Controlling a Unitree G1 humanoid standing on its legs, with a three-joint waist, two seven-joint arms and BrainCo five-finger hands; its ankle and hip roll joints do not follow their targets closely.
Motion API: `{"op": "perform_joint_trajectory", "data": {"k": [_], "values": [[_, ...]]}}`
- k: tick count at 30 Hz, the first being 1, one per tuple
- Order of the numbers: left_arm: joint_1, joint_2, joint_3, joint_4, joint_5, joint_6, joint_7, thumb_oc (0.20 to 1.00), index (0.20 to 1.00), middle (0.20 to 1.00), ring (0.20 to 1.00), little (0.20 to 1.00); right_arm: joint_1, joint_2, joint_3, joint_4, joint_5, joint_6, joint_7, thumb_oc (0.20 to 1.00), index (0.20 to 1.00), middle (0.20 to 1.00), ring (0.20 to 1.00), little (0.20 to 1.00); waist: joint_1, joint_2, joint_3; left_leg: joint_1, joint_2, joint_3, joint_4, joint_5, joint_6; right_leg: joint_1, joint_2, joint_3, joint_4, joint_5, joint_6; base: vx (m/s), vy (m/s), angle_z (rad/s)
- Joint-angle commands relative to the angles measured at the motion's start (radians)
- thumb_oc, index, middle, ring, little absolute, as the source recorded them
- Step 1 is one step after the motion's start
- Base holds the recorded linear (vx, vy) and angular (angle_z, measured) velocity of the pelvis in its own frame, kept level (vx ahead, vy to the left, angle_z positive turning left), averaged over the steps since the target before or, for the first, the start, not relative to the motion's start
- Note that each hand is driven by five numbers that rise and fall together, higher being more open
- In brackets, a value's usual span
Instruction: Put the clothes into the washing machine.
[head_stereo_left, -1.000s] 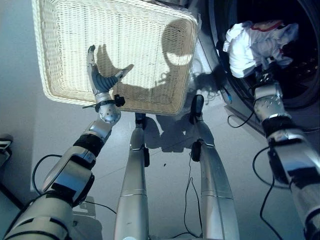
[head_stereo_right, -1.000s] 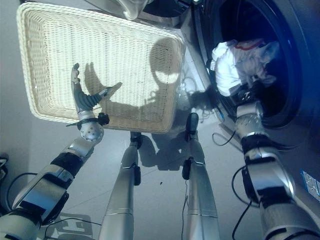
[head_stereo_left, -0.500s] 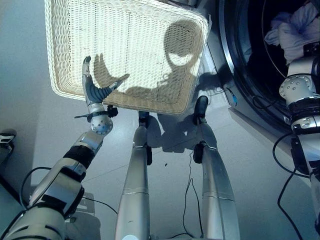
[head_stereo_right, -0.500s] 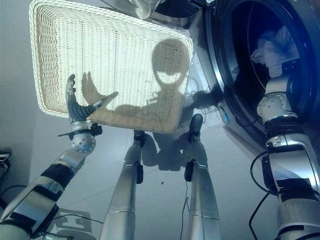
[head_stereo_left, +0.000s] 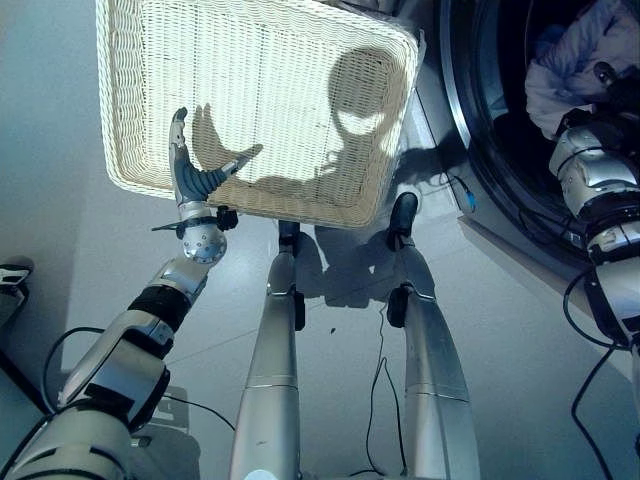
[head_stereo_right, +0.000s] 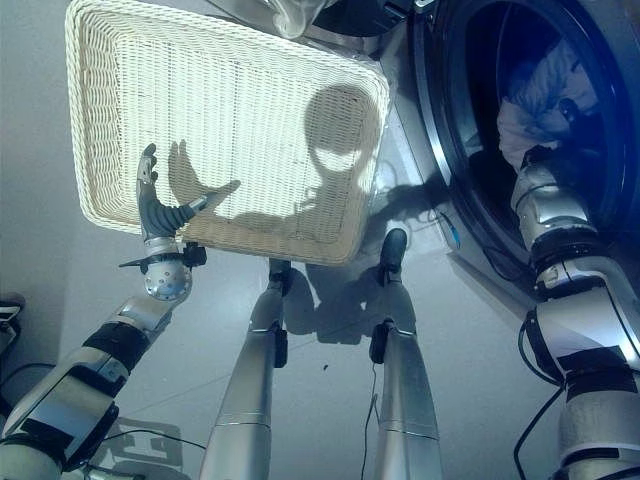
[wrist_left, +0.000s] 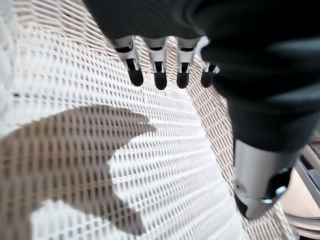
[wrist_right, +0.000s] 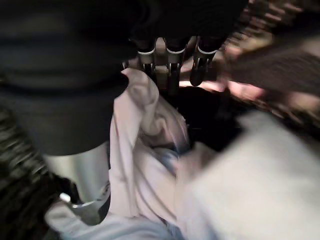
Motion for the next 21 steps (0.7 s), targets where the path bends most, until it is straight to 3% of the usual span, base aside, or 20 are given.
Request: {"op": "perform_joint_trajectory", "data": {"k": [1,5,11,21], "values": [[-0.015,0.006,0.026,-0.008,-0.002,-0.031,0.011,1.0,1.0,1.0,1.0,1.0,-0.054,-0.128,0.093,-0.076,-0.172,0.052,-0.11,1.0,1.0,1.0,1.0,1.0,0.013,0.023,-0.017,0.015,-0.132,0.039,-0.027,-0.006,0.111,0.033,0.098,-0.096,0.054,-0.062,0.082,0.0,0.0,0.0],[-0.018,-0.002,0.031,-0.008,0.006,-0.036,0.019,1.0,1.0,1.0,1.0,1.0,-0.016,-0.119,0.093,-0.136,-0.316,0.084,-0.157,1.0,1.0,1.0,1.0,1.0,0.007,0.027,-0.017,0.006,-0.132,0.048,-0.025,-0.01,0.112,0.023,0.097,-0.095,0.057,-0.067,0.085,0.0,0.0,0.0],[-0.015,-0.012,0.046,-0.017,0.033,-0.032,0.047,1.0,1.0,1.0,1.0,1.0,0.084,-0.111,0.064,-0.254,-0.526,0.053,-0.227,1.0,1.0,1.0,1.0,1.0,-0.01,0.023,-0.017,-0.01,-0.131,0.053,-0.023,-0.019,0.115,0.006,0.101,-0.09,0.057,-0.073,0.089,0.0,0.0,0.0],[-0.004,-0.024,0.079,-0.029,0.065,-0.025,0.059,1.0,1.0,1.0,1.0,1.0,0.242,-0.086,-0.013,-0.41,-0.632,0.051,-0.222,1.0,1.0,1.0,1.0,1.0,-0.032,0.012,-0.017,-0.015,-0.126,0.066,-0.021,-0.023,0.113,0.0,0.107,-0.083,0.057,-0.078,0.091,0.0,0.0,0.0]]}}
